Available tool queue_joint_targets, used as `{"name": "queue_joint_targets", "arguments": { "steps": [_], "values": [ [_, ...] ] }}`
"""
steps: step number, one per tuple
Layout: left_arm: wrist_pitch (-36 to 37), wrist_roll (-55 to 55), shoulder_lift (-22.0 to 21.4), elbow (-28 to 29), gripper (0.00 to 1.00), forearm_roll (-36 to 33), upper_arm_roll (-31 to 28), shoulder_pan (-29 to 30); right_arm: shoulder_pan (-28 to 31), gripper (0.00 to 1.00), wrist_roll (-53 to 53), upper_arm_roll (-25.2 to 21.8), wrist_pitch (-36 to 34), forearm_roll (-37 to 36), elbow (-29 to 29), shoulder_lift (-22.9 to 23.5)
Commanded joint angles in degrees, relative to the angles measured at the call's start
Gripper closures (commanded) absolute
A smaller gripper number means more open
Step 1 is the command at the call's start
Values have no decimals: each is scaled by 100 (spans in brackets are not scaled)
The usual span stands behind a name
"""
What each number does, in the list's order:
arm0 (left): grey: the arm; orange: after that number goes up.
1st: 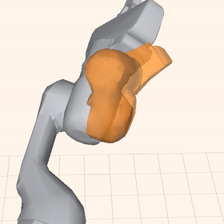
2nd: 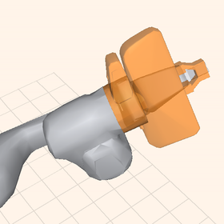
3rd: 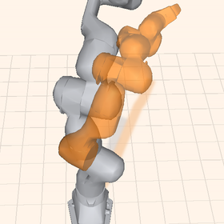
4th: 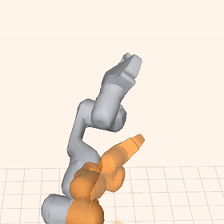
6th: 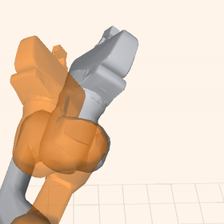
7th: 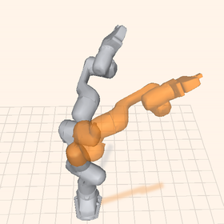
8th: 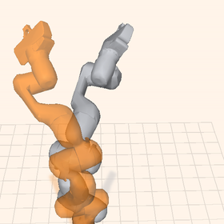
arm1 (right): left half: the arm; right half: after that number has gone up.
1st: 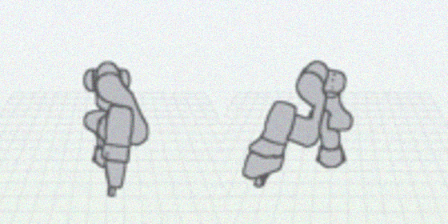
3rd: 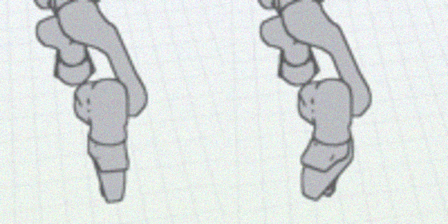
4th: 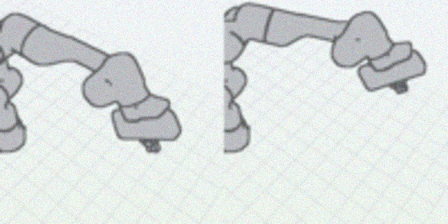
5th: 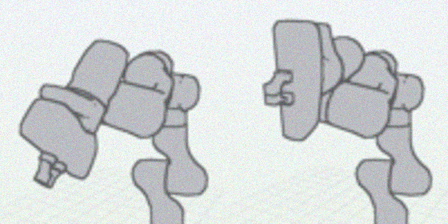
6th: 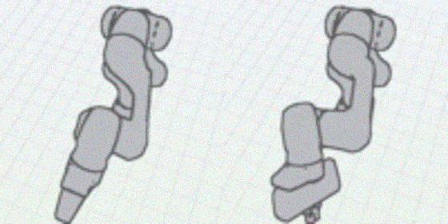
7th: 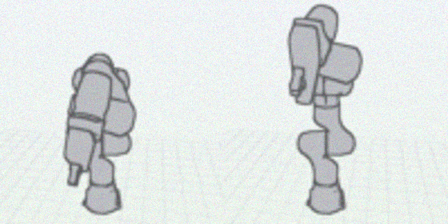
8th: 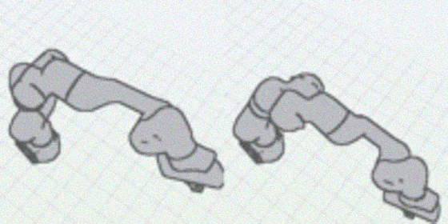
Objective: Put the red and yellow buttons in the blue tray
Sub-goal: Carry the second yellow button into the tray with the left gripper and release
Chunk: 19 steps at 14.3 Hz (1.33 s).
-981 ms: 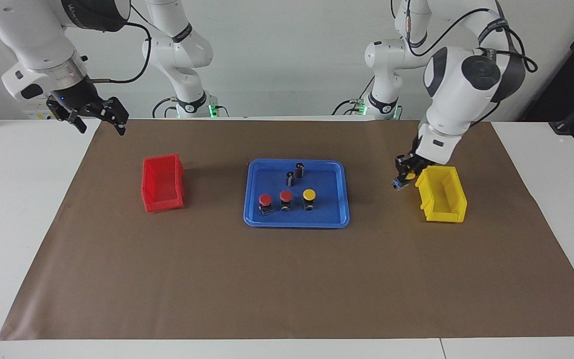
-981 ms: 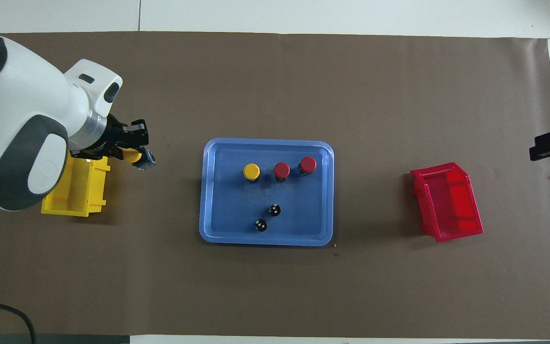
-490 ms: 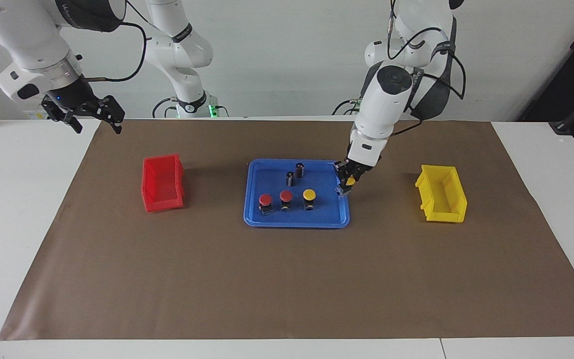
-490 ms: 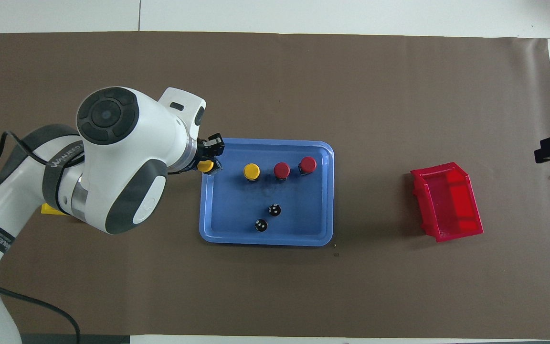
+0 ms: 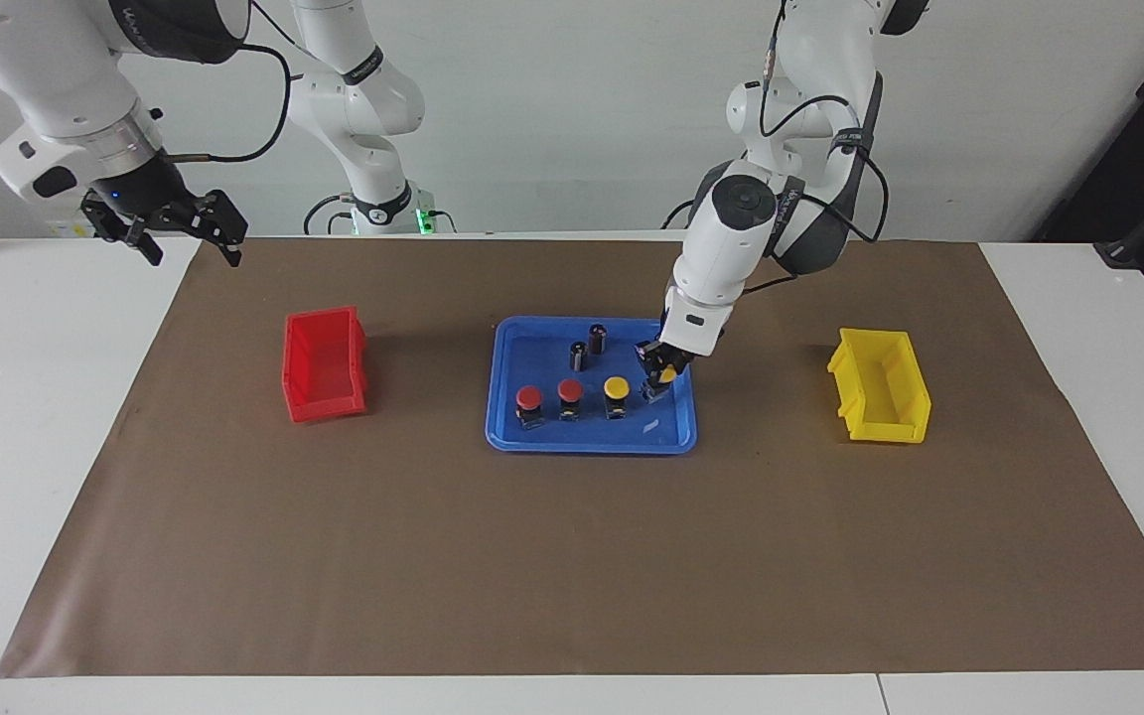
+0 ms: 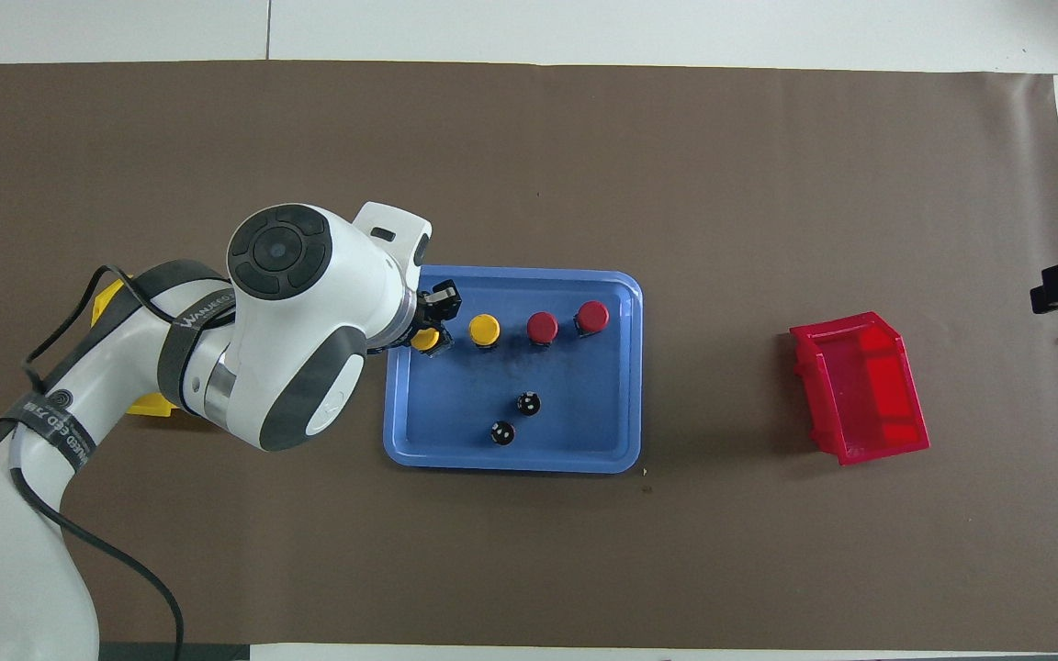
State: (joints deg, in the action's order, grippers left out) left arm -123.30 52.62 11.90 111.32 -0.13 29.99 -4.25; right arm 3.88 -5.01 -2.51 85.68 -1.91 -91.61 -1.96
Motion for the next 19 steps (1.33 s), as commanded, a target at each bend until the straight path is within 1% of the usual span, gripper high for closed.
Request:
{"name": "queue_joint_targets", "arguments": {
  "steps": [1,7,10,15,16,17,18,19],
  "values": [
    [-299,73,-117,276,98,-93,-10,29,78,1,-88,58,28,-64,-155,-147],
    [-370,29,-100,338,98,-102,-19,47,-98,1,-97,111,-7,-20,-173,-147],
    [-607,-15,-126,505,97,-102,-19,47,-98,1,-97,120,-7,-2,-173,-147],
    [-625,-15,-135,558,96,-102,-19,56,-98,1,-97,119,-7,6,-164,-147],
    [-616,-15,-135,558,84,-102,-19,47,-98,1,-97,120,-7,6,-164,-147],
    [-616,-15,-144,549,64,-110,-19,56,-98,1,-97,111,-7,6,-173,-147],
    [-616,-15,-135,549,48,-111,-19,56,-89,1,-97,111,-7,6,-173,-147],
    [-616,-15,-135,540,41,-102,-19,56,-98,1,-97,111,-7,6,-173,-147]
  ]
}}
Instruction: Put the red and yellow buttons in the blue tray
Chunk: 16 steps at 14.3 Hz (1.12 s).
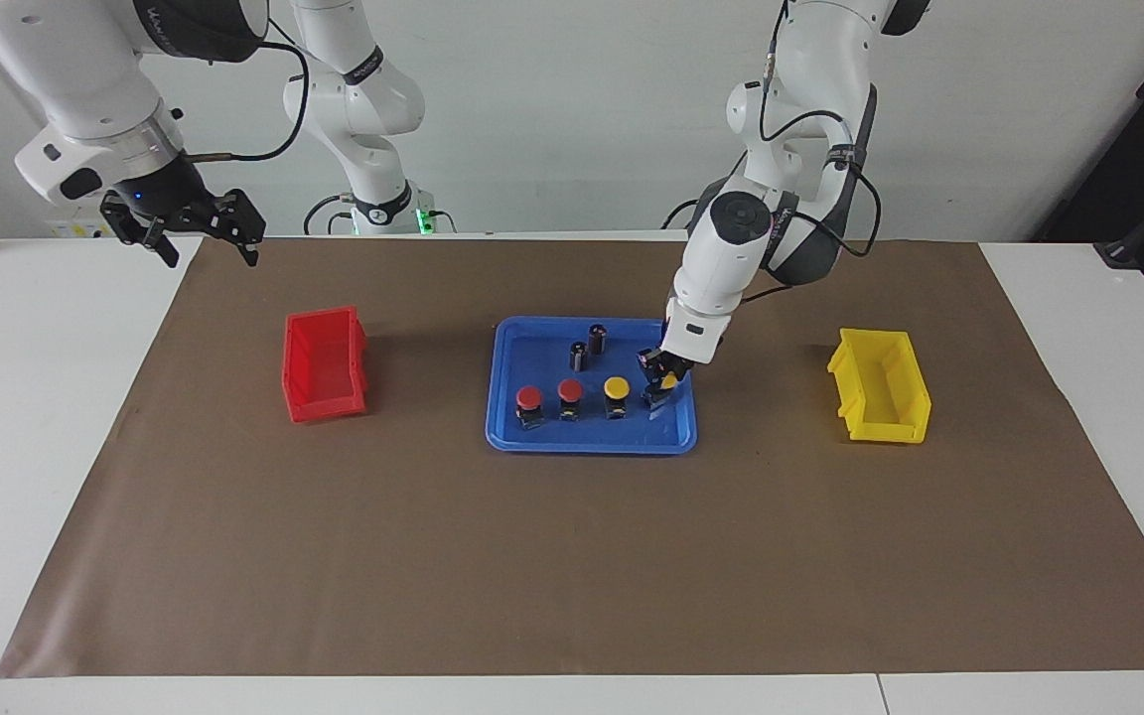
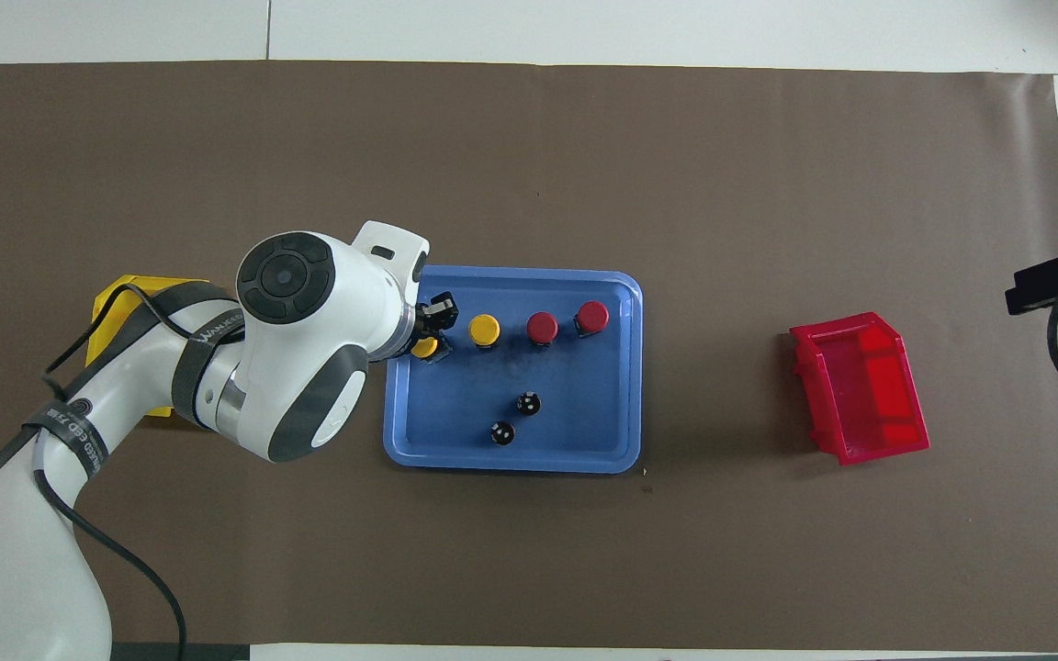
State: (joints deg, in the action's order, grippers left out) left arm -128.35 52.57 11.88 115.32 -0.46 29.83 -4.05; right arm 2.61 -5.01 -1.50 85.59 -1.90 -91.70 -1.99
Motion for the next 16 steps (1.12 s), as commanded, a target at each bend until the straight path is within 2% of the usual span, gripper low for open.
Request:
{"name": "queue_joint_targets", "arguments": {
  "steps": [1,5,7,8,12,14,16],
  "values": [
    [-111,-2,-134,131,35,-77,-4,27,29,1,-97,9,1,6,-164,-144],
    [46,7,-134,0,17,-139,-4,27,29,1,-97,10,1,6,-163,-144],
    [362,-19,-143,-202,3,-305,-13,44,29,1,-97,18,1,6,-164,-144],
    [555,-45,-143,-333,0,-410,-13,53,29,1,-97,18,1,6,-164,-144],
    [1485,-693,-195,-808,0,-657,-100,88,29,1,-97,18,1,6,-164,-144],
    [2084,-1386,-300,-1046,0,-675,-424,88,29,1,-97,18,1,6,-164,-144],
    [2253,-1950,-572,-1064,0,-675,-810,88,29,1,-97,18,1,6,-155,-144]
  ]
}}
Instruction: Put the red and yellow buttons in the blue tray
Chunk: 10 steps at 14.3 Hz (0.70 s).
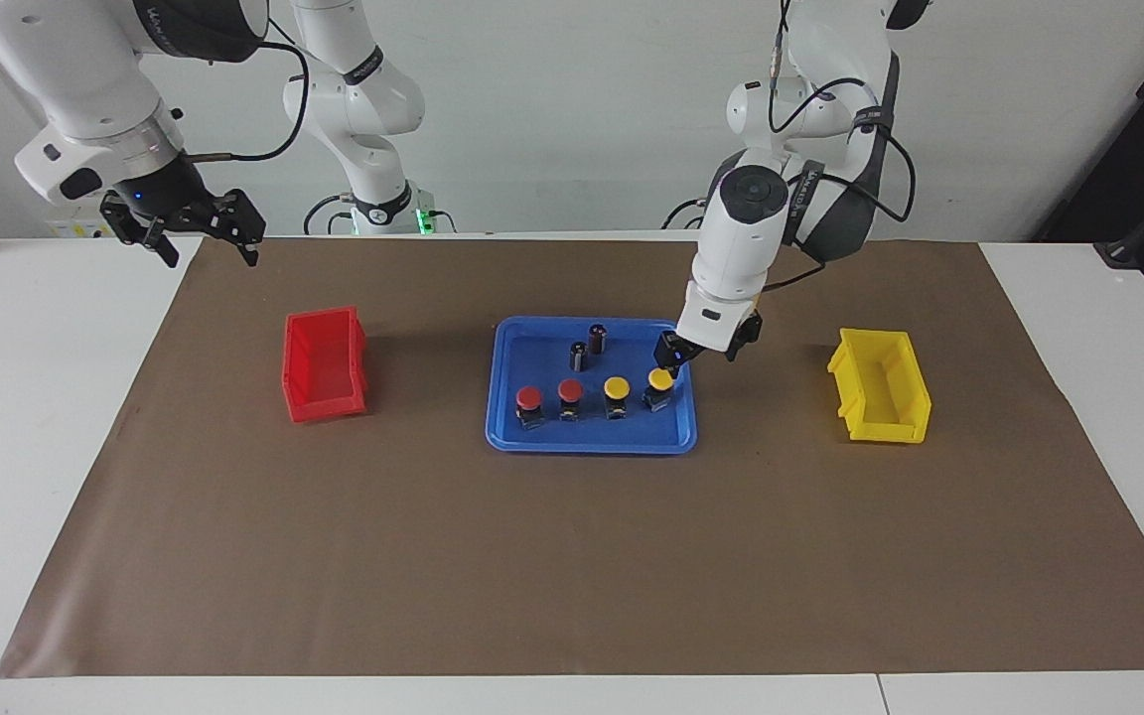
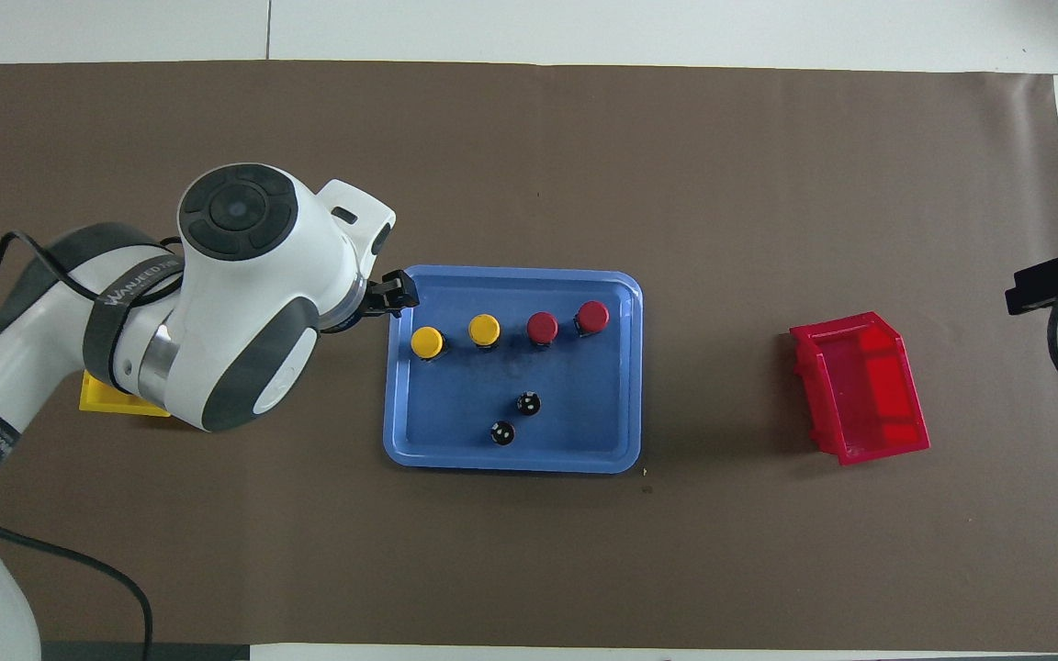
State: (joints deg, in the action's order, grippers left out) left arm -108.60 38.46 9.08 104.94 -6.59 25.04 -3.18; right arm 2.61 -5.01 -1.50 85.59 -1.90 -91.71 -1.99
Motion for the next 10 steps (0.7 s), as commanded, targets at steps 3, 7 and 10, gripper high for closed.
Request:
{"name": "queue_joint_targets", "arguments": {
  "steps": [3,7,10],
  "values": [
    [690,-1636,-889,-35,0,131,-1148,-16,29,1,-97,9,1,5,-163,-144],
    [1234,-2964,-1391,-202,0,545,-2441,-498,29,1,-97,9,1,5,-163,-144],
    [1517,-3563,-1409,-448,0,545,-2732,-605,29,1,-97,9,1,5,-163,-144]
  ]
}}
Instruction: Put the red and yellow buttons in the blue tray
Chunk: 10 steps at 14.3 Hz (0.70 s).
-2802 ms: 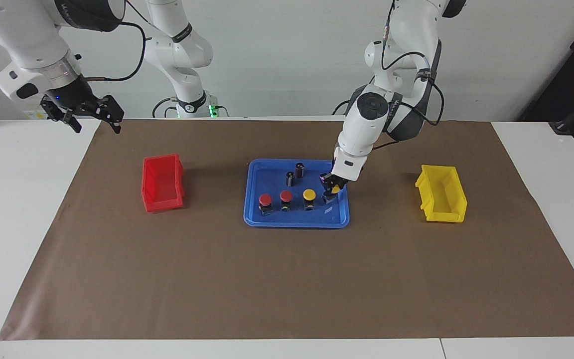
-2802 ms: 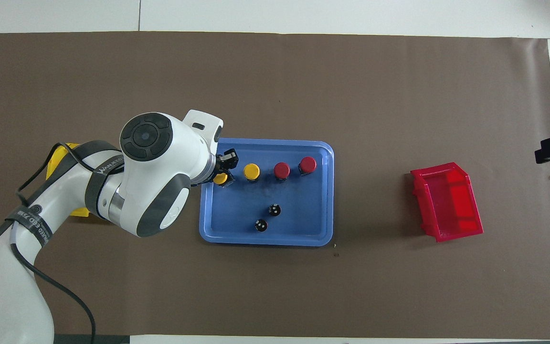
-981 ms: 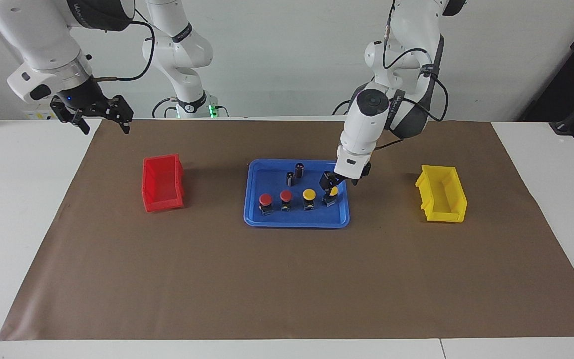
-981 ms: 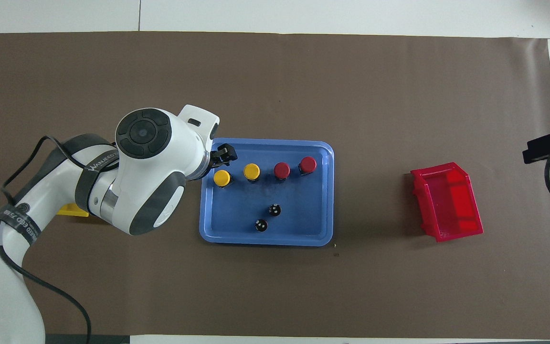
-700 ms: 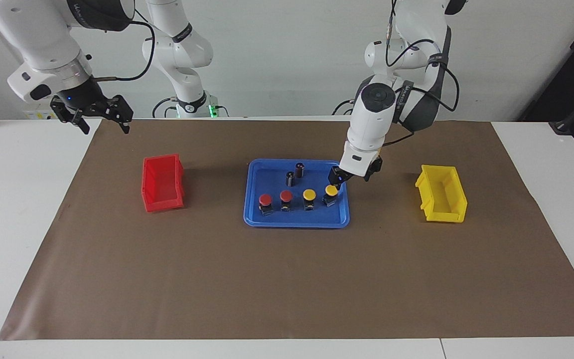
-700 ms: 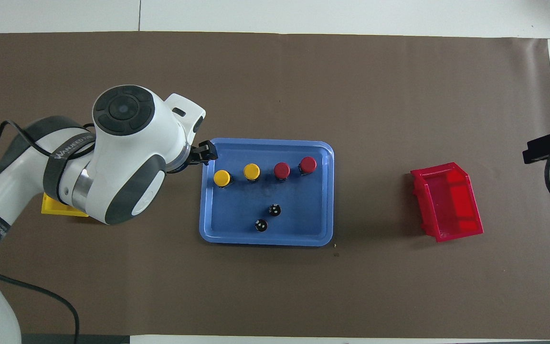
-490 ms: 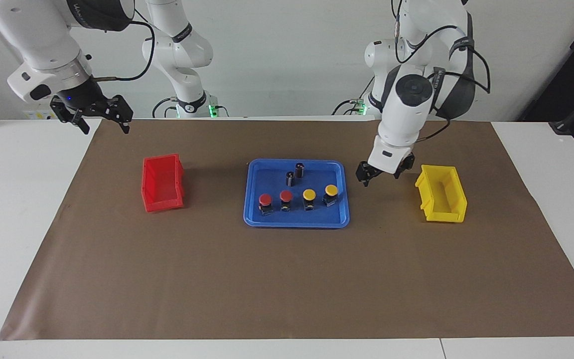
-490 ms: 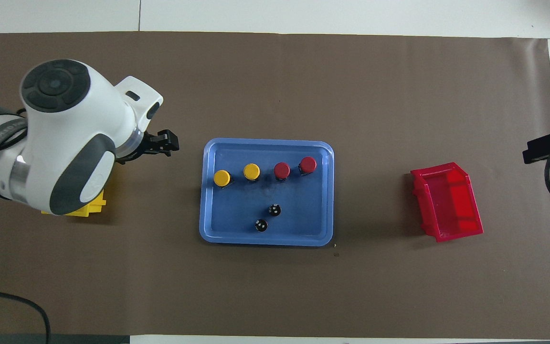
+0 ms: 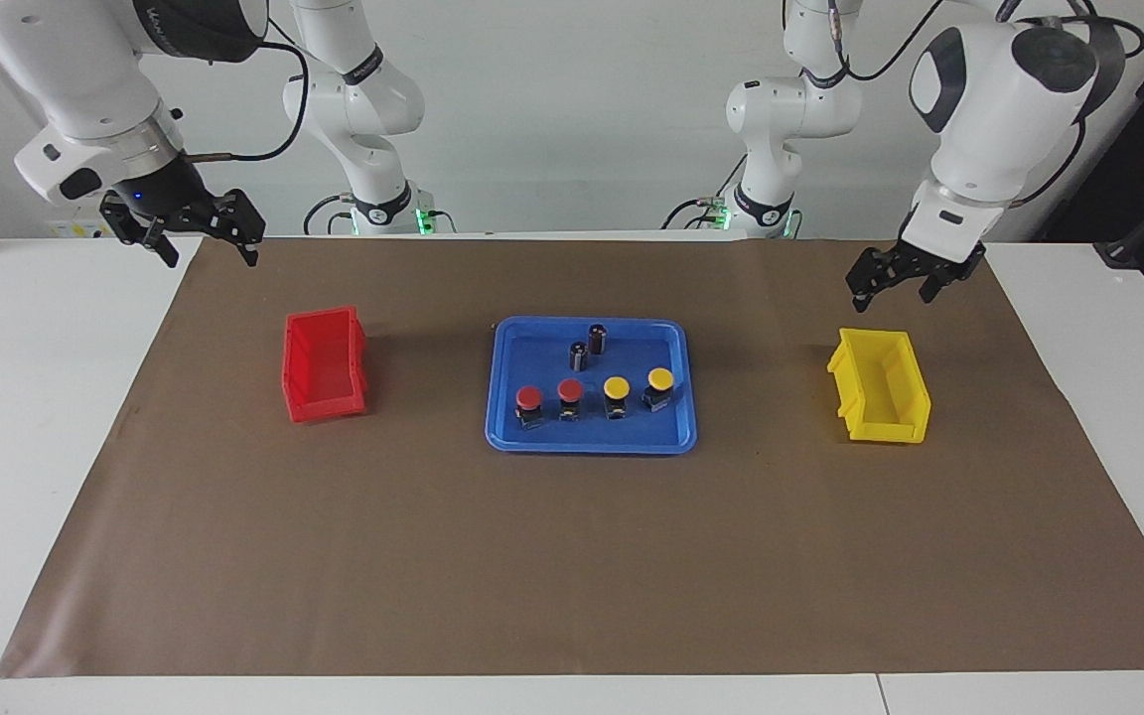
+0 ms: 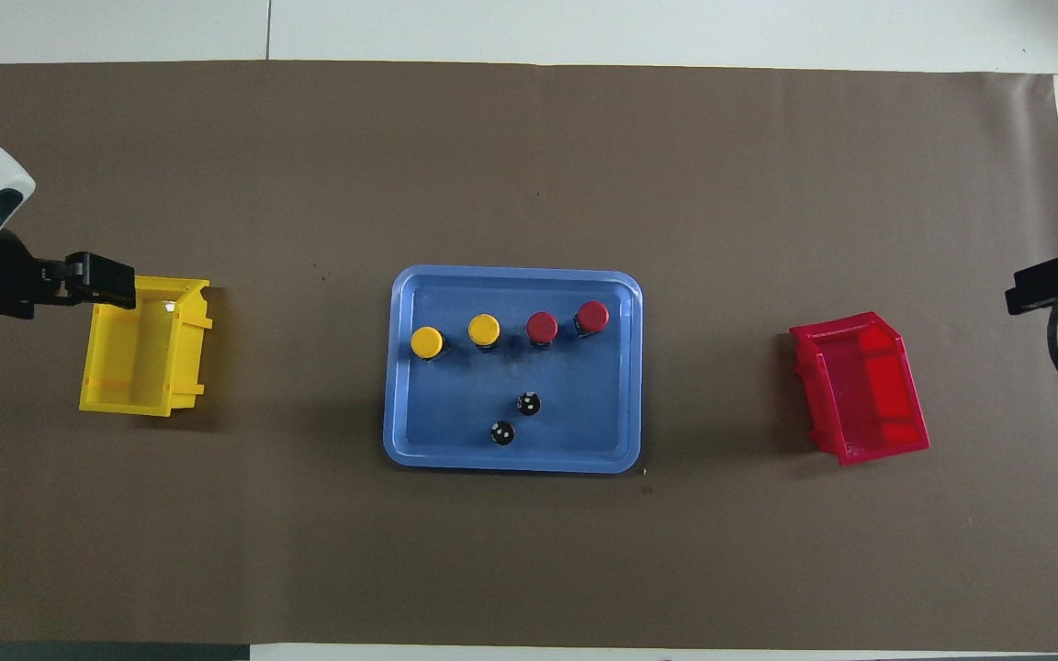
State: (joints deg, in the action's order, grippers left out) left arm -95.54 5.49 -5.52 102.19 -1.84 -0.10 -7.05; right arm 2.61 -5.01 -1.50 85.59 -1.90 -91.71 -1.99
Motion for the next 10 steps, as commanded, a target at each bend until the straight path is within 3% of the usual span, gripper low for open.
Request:
{"name": "queue_joint_targets", "arguments": {
  "steps": [1,10],
  "values": [
    [229,-337,16,-182,0,70,-245,-209,29,1,-97,18,1,5,-163,-144],
    [457,-461,-2,-410,0,281,-350,-182,29,1,-97,9,1,5,-163,-144]
  ]
}}
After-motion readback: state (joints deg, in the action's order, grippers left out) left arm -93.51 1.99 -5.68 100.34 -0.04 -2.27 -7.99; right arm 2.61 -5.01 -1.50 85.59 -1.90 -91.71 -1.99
